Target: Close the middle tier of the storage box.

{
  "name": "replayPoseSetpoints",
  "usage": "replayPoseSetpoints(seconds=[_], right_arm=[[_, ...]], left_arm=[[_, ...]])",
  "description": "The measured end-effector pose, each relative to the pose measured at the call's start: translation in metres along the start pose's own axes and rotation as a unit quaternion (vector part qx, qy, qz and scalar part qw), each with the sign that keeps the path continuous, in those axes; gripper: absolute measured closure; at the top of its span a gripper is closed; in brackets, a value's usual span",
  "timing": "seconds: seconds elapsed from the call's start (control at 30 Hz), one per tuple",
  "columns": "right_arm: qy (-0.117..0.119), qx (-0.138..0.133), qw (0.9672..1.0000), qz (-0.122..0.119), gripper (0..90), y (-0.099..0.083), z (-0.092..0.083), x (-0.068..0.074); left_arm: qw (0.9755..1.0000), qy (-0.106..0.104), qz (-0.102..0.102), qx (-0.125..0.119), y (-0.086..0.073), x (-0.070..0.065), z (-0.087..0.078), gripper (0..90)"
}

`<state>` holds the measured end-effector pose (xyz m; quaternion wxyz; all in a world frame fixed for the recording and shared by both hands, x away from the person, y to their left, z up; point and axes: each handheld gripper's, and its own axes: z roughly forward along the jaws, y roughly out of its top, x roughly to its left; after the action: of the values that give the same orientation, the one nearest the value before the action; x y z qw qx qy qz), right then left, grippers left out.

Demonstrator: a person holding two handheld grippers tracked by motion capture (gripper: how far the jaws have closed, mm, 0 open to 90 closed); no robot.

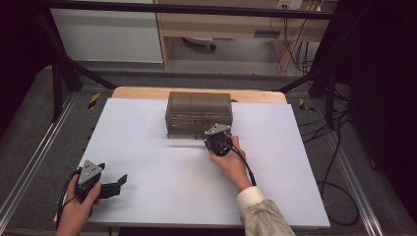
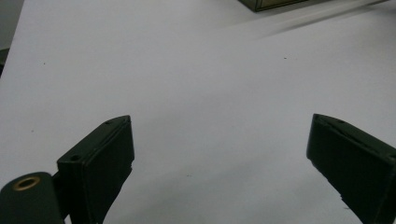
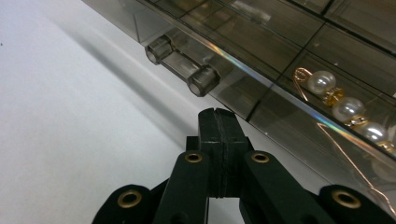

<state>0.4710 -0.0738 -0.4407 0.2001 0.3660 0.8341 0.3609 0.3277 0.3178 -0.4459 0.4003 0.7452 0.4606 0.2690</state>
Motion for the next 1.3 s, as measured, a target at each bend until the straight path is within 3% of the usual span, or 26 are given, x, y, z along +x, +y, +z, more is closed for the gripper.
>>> replayPoseSetpoints(seconds=[1.3], right_arm=[[-0.006,-0.022,0.9997,0.013,90.0,0.011,-0.009,-0.007]], left_arm=[[1.0000,-0.005,0.006,0.005,-0.001,-0.002,0.001,7.1]])
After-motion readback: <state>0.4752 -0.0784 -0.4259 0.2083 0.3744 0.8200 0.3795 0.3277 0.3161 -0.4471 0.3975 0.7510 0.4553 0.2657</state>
